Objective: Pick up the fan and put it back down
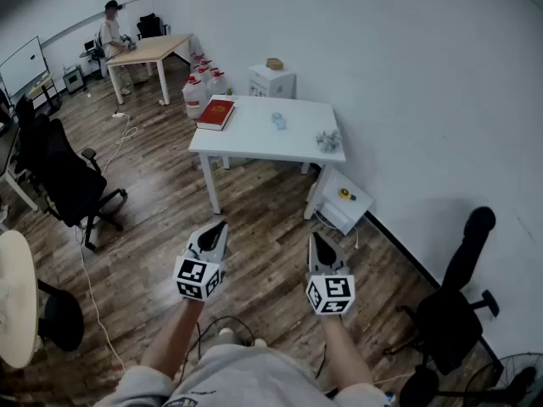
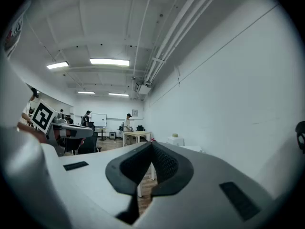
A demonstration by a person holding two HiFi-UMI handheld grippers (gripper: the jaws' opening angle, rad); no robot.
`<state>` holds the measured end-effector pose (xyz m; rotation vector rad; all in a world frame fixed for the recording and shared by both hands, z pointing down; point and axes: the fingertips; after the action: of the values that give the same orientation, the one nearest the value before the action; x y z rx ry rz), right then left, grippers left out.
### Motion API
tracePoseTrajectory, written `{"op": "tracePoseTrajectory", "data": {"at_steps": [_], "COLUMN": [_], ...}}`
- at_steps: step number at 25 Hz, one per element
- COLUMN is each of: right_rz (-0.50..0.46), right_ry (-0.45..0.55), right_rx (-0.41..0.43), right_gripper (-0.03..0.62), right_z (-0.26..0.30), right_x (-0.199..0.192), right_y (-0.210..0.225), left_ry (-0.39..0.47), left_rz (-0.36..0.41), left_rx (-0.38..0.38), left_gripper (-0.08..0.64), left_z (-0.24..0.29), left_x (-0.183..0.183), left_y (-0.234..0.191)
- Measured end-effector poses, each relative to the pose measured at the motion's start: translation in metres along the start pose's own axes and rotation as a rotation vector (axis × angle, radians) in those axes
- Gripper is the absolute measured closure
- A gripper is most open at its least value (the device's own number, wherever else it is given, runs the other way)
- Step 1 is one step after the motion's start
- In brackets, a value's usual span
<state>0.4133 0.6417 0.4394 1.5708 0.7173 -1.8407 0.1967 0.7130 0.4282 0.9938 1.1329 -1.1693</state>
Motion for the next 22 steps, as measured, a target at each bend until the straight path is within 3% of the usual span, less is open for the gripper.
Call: {"op": "tracePoseTrajectory", "data": {"at_steps": [2,5,7,9,11,22], "right_rz": [0.009,0.007,0.005,0.018,0.023,0.021], "right_ry": [0.011,0.013,0.009,-0.01,-0.025,-0.034], "right_rx": [0.009,0.026,0.047,0.066,0.064,0.04], "right_gripper": [0.6,0.54,0.451,0.293,0.241,0.198], "right_z": [0.002,0.006,0.011,0.015,0.016,0.031], "right_x": [-0.002,-0.003,-0.003,-0.008,-0.013,-0.016], "right_y": [-0.005,-0.01,-0.014,-0.019,-0.019,-0.005], "left_ry": [-0.002,-0.008,-0.011,-0.015,-0.016,-0.023], "left_rz": [0.002,0.0,-0.004,-0.007,-0.008,-0.012], "left_rx": [-0.003,-0.005,-0.007,-0.012,-0.019,-0.013], "left_gripper": [0.555,0.556,0.556,0.556,0.555,0.555], "left_z": [-0.002,-0.002,0.0,0.0,0.001,0.012], "left_x": [-0.003,-0.006,-0.007,-0.009,-0.011,-0.016], "left_y": [-0.005,-0.008,-0.009,-0.007,-0.005,-0.011]}}
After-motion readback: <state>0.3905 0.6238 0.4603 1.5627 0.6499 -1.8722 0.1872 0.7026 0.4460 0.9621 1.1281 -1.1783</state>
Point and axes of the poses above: the fingertips, and each gripper's own axes: z forward along the fingers, y to its right, x out of its top, and after that the axes turned 7 degrees about -y, right-handed
